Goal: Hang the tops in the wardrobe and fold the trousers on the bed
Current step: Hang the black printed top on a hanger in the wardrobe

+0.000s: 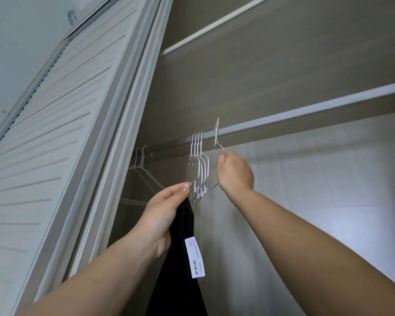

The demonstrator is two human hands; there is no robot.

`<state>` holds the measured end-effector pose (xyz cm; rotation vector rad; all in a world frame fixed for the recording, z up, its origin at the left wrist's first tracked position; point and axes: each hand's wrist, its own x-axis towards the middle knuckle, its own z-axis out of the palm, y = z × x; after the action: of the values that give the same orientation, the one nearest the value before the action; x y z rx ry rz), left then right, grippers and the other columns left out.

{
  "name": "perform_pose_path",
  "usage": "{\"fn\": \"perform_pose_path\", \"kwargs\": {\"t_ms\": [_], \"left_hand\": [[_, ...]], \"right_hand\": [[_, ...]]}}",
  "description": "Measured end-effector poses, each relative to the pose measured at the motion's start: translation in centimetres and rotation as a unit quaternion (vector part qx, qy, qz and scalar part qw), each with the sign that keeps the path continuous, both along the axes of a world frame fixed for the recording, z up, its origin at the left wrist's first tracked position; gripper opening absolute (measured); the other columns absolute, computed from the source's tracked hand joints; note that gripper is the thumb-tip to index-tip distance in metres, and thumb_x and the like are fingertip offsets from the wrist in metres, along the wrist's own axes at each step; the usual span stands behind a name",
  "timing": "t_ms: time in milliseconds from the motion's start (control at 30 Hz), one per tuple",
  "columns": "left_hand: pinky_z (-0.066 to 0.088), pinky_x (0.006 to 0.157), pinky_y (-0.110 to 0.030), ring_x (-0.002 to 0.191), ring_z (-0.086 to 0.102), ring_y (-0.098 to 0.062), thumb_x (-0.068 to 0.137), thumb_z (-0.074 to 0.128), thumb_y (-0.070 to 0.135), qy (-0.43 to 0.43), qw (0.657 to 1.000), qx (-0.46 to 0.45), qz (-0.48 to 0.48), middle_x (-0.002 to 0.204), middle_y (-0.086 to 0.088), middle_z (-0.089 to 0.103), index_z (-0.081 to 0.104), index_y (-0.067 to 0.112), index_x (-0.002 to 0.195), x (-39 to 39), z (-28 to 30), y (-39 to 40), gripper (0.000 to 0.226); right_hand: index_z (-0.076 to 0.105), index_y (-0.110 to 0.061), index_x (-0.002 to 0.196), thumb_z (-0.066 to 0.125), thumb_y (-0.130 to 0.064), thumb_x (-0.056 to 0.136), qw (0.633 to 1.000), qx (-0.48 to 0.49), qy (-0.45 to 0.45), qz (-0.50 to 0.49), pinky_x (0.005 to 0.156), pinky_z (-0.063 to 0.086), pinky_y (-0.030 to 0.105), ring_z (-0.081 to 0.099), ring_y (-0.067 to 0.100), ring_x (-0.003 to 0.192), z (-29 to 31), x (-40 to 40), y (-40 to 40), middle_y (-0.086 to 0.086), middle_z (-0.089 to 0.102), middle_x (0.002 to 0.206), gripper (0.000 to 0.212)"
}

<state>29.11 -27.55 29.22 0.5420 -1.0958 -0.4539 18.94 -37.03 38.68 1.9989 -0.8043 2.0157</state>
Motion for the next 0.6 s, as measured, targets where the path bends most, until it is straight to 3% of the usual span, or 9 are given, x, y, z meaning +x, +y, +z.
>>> {"fn": "perform_pose_path", "kwargs": {"t_ms": [133,267,333,433,500,600], "left_hand": [[0.053,0.057,-0.016,0.074,0.071,-0.003,0.089,0.062,0.022,-0.032,0.999,0.010,-0.013,0.085,0.006,0.075,0.074,0.016,0.093,-0.4,-0.6,-0.6,0.014],[0.047,0.100,-0.035,0.110,0.063,-0.019,0.091,0.060,0.023,-0.079,0.995,0.050,-0.023,0.112,-0.006,0.070,0.074,0.013,0.103,-1.5,-1.4,-1.7,0.020],[0.047,0.099,-0.035,0.107,0.064,-0.021,0.092,0.059,0.019,-0.117,0.991,0.062,-0.027,0.108,-0.008,0.072,0.075,0.015,0.099,-2.2,-1.9,-2.1,0.018],[0.051,0.078,-0.014,0.087,0.067,-0.003,0.092,0.060,0.013,-0.216,0.974,0.060,0.021,0.095,0.001,0.075,0.076,0.021,0.089,-3.5,-2.4,-2.6,0.018],[0.046,0.073,-0.004,0.080,0.063,0.008,0.091,0.062,0.014,-0.338,0.932,0.051,0.119,0.090,0.012,0.073,0.075,0.028,0.087,-3.7,-2.3,-3.3,0.020],[0.040,0.078,-0.003,0.084,0.059,0.011,0.092,0.061,0.017,-0.510,0.821,0.026,0.254,0.092,0.021,0.068,0.072,0.030,0.092,-3.8,-2.2,-4.2,0.017]], "right_hand": [[0.047,-0.012,0.081,0.025,-0.027,0.101,0.999,-0.036,-0.015,-0.017,0.072,0.036,0.035,0.055,0.035,0.083,-0.2,-1.7,0.0,0.010,0.054,0.076,0.033],[0.054,-0.008,0.089,0.024,-0.028,0.100,0.999,-0.030,0.004,-0.045,0.068,0.035,0.035,0.056,0.035,0.086,-1.4,-5.2,-0.2,0.015,0.065,0.089,0.037],[0.054,-0.009,0.090,0.023,-0.030,0.100,0.998,-0.030,0.008,-0.047,0.067,0.041,0.036,0.057,0.034,0.084,-2.5,-7.3,0.0,0.013,0.067,0.087,0.038],[0.052,-0.009,0.089,0.024,-0.031,0.098,0.999,-0.033,0.014,-0.035,0.073,0.048,0.042,0.058,0.035,0.080,-4.8,-10.8,0.8,0.012,0.065,0.082,0.037],[0.052,-0.008,0.088,0.026,-0.032,0.097,1.000,-0.021,0.014,-0.008,0.072,0.050,0.048,0.058,0.036,0.075,-6.6,-12.9,1.1,0.013,0.064,0.078,0.036],[0.051,-0.008,0.087,0.027,-0.033,0.097,1.000,-0.001,0.027,-0.013,0.072,0.050,0.050,0.059,0.036,0.073,-9.7,-15.7,1.5,0.013,0.063,0.074,0.036]]}}
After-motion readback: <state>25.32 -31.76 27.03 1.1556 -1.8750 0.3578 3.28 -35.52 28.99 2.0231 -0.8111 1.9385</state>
